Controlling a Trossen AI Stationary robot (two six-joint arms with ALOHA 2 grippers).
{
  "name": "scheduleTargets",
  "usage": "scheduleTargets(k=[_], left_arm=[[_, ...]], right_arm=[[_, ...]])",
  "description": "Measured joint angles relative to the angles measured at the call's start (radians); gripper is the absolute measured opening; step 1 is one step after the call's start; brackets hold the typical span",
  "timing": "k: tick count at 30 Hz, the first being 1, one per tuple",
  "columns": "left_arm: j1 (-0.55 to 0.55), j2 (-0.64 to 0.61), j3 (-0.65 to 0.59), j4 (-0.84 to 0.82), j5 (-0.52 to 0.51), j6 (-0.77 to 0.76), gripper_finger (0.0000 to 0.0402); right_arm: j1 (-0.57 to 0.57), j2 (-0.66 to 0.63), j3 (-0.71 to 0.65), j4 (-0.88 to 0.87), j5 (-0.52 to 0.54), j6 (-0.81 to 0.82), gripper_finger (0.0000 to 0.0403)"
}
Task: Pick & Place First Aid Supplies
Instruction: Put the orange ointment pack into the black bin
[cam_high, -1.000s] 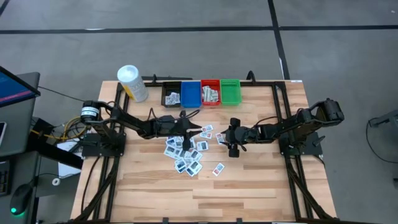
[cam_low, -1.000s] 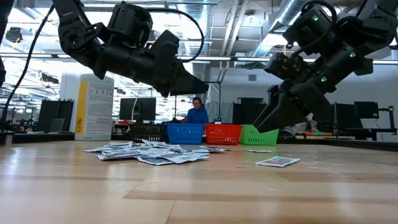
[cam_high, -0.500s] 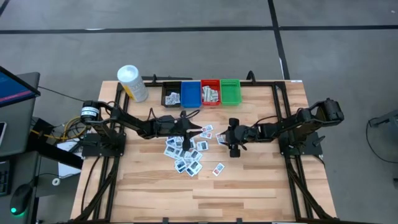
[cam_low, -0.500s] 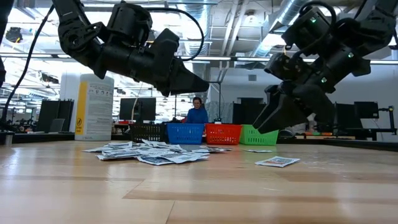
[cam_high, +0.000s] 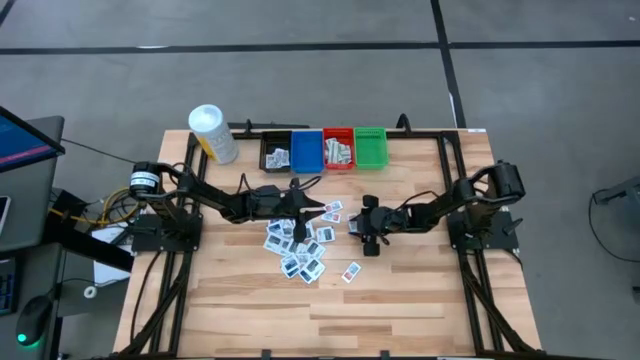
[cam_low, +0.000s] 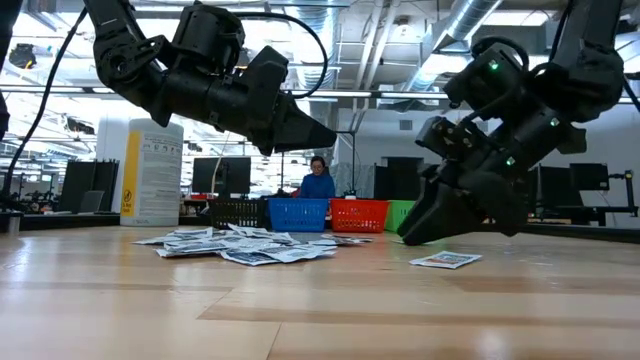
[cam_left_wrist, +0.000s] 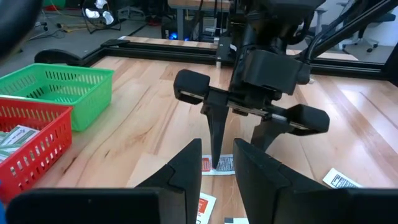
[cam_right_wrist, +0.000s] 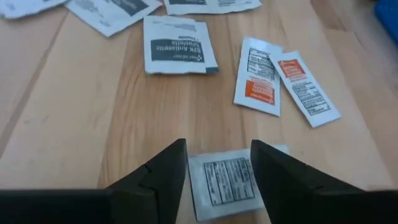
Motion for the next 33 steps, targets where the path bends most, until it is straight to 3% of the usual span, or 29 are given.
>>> scheduleTargets(k=[13,21,33], left_arm=[[0.000,0.000,0.000,0.003,0.000,0.000,0.0092],[0.000,0.000,0.000,0.003,0.000,0.000,0.0092],[0.000,0.000,0.000,0.002,0.000,0.003,0.0092]], right_arm=[[0.019,0.017,0.000,0.004,-0.001,0.063,0.0062],[0.043,-0.086,-0.005,-0.048,0.002,0.037,0.0006],[0.130,-0.350,-0.006,-0.208,0.138,-0.005,0.0001]])
